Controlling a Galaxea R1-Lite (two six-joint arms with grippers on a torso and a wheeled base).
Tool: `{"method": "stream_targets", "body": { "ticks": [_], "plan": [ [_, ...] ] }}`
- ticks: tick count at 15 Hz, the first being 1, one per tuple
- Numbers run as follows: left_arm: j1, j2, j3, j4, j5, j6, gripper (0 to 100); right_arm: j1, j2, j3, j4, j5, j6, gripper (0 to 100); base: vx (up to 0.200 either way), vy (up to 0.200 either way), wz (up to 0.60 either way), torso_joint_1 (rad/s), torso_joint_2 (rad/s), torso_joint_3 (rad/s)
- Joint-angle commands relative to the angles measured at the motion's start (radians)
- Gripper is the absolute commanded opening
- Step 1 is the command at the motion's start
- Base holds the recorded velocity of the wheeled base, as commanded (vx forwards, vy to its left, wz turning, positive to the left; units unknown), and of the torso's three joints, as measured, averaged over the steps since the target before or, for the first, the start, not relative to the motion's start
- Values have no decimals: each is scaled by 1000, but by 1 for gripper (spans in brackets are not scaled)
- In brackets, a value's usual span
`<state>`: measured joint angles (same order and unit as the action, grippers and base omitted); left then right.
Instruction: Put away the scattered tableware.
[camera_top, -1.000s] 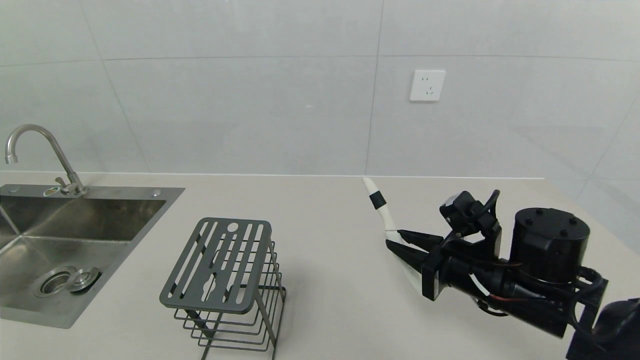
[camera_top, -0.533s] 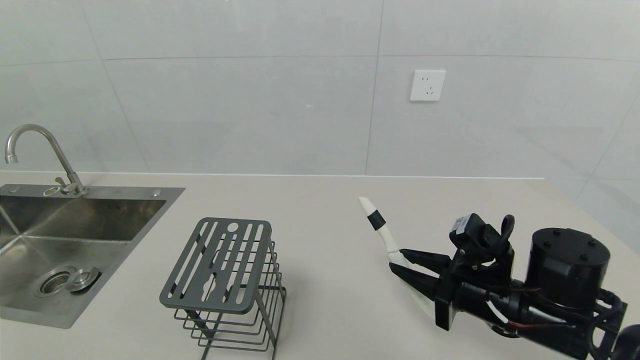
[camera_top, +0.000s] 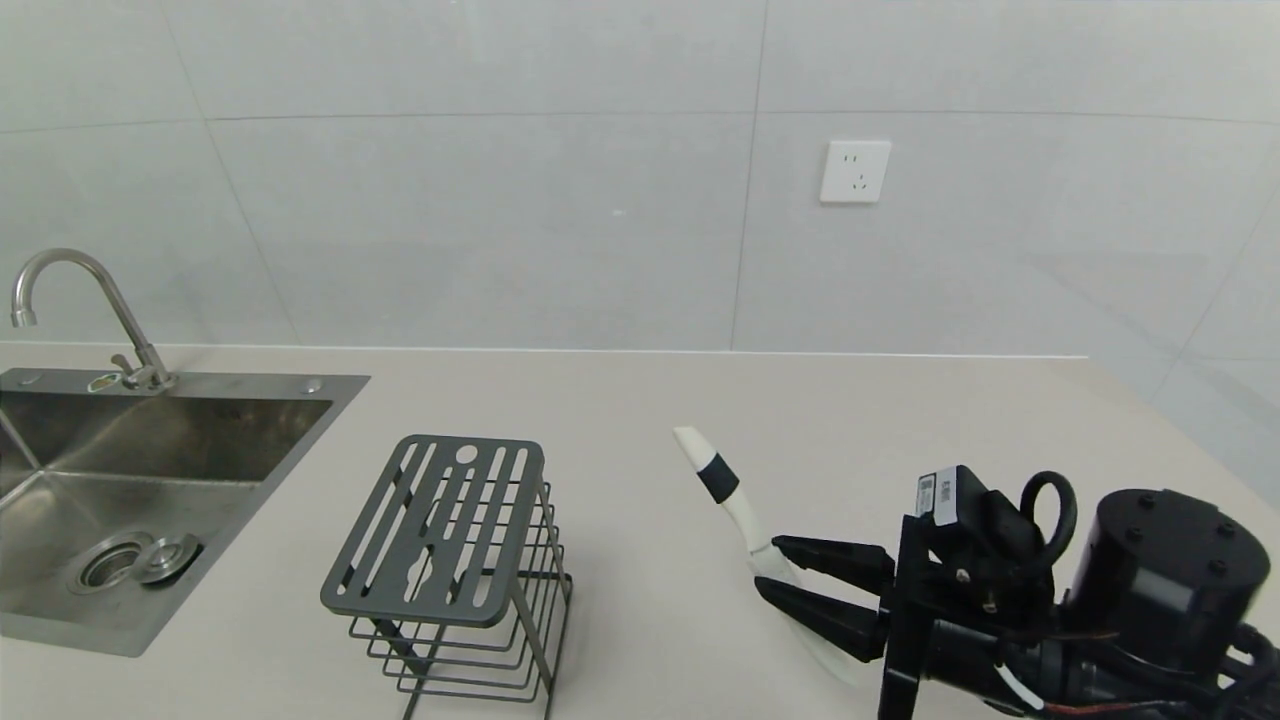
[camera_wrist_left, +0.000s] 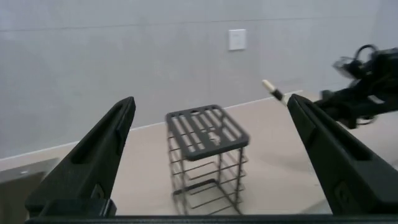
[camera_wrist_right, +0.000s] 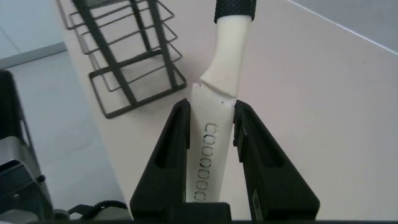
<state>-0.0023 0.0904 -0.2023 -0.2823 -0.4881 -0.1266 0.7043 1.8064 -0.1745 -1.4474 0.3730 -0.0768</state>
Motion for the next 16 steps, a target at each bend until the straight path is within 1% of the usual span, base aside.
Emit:
{"method": "stream_targets", "body": {
  "ticks": [1, 3, 4, 5, 6, 8, 9, 10, 11, 12, 13, 14, 15, 16],
  "plan": [
    [-7, 255, -178, 31, -136, -87, 100, 14, -10, -7, -11, 12, 2, 0, 0, 0, 0, 0, 0, 0],
    [-10, 454, -275, 15, -244, -84, 100, 14, -25, -19, -31, 52, 2, 0, 0, 0, 0, 0, 0, 0],
    [-38, 617, -319, -60, -302, -82, 100, 14, -25, -34, -34, 53, 2, 0, 0, 0, 0, 0, 0, 0],
    [-93, 729, -327, -158, -320, -84, 100, 14, -24, -46, -36, 53, 2, 0, 0, 0, 0, 0, 0, 0],
    [-159, 822, -322, -245, -319, -87, 100, 14, -24, -59, -37, 53, 2, 0, 0, 0, 0, 0, 0, 0],
    [-286, 985, -319, -351, -317, -90, 100, 24, -22, -89, -54, 53, 6, 0, 0, 0, 0, 0, 0, 0],
    [-329, 1042, -324, -367, -316, -94, 100, 29, -22, -106, -62, 53, 19, 0, 0, 0, 0, 0, 0, 0],
    [-358, 1068, -325, -376, -316, -110, 100, 34, -22, -115, -68, 53, 25, 0, 0, 0, 0, 0, 0, 0],
    [-406, 1092, -325, -393, -316, -177, 100, 44, -21, -128, -80, 49, 38, 0, 0, 0, 0, 0, 0, 0],
    [-436, 1108, -336, -405, -314, -246, 100, 50, -19, -129, -85, 47, 48, 0, 0, 0, 0, 0, 0, 0],
    [-461, 1137, -359, -414, -291, -269, 100, 55, -18, -135, -88, 47, 46, 0, 0, 0, 0, 0, 0, 0],
    [-470, 1158, -376, -419, -257, -268, 100, 55, -18, -138, -88, 47, 48, 0, 0, 0, 0, 0, 0, 0],
    [-499, 1209, -410, -432, -179, -265, 100, 57, -19, -151, -90, 47, 48, 0, 0, 0, 0, 0, 0, 0],
    [-521, 1230, -422, -454, -165, -265, 100, 58, -19, -158, -90, 47, 48, 0, 0, 0, 0, 0, 0, 0]
  ]
}}
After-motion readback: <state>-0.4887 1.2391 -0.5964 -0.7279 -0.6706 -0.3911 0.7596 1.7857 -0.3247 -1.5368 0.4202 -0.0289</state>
